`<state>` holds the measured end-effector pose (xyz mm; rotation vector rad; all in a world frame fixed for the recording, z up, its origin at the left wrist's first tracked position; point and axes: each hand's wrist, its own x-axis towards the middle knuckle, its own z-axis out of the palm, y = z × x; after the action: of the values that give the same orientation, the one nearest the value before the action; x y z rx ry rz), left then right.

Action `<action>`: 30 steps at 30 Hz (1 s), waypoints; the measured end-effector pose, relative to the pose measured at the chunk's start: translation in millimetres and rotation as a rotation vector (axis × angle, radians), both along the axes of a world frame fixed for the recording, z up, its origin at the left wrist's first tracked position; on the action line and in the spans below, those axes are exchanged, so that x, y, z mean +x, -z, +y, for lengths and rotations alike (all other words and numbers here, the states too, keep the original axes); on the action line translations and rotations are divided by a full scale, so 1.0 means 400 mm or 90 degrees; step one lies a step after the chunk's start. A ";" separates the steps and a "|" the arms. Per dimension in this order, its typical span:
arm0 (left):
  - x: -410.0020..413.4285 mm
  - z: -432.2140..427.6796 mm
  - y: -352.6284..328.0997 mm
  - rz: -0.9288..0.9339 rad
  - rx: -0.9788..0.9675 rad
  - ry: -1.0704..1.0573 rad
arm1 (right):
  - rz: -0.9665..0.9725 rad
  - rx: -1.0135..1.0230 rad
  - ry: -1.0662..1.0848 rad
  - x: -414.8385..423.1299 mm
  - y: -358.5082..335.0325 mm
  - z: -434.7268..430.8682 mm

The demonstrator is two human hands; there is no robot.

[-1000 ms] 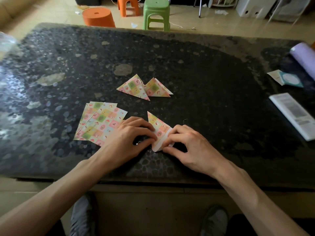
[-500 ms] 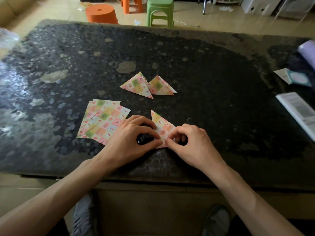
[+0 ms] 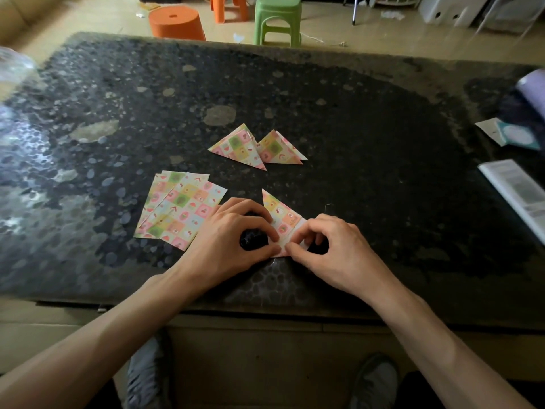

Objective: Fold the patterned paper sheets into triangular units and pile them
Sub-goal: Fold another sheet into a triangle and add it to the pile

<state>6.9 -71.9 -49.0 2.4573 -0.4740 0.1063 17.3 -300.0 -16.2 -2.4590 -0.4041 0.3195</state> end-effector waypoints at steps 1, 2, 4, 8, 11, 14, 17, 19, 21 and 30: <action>-0.001 0.000 0.000 0.000 0.000 0.000 | 0.015 -0.007 -0.006 0.002 -0.006 -0.005; -0.001 0.000 -0.001 0.002 -0.001 0.000 | 0.027 -0.021 -0.010 0.006 -0.012 -0.010; -0.002 -0.001 -0.002 0.003 -0.004 -0.002 | 0.054 -0.047 -0.011 0.010 -0.021 -0.017; -0.002 -0.002 -0.003 0.008 -0.004 -0.004 | 0.070 -0.045 0.013 0.009 -0.020 -0.008; -0.001 0.000 -0.005 0.015 -0.009 0.003 | 0.058 -0.062 0.034 0.004 -0.011 0.006; 0.005 0.009 -0.007 0.027 -0.011 0.023 | 0.038 -0.079 0.063 0.003 -0.001 0.022; 0.006 0.012 -0.006 0.026 -0.013 0.023 | 0.020 -0.095 0.080 0.000 0.007 0.034; 0.003 0.008 -0.004 0.019 -0.009 0.019 | 0.012 -0.102 0.087 -0.002 0.009 0.038; 0.000 0.005 -0.004 0.018 -0.004 0.015 | 0.004 -0.103 0.094 -0.003 0.012 0.041; 0.002 0.000 -0.004 0.017 -0.002 0.006 | -0.031 -0.114 0.108 -0.011 0.021 0.047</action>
<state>7.7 -71.7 -47.6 2.4498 -0.4727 0.0702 12.9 -281.3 -24.6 -2.6597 -0.1931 0.2329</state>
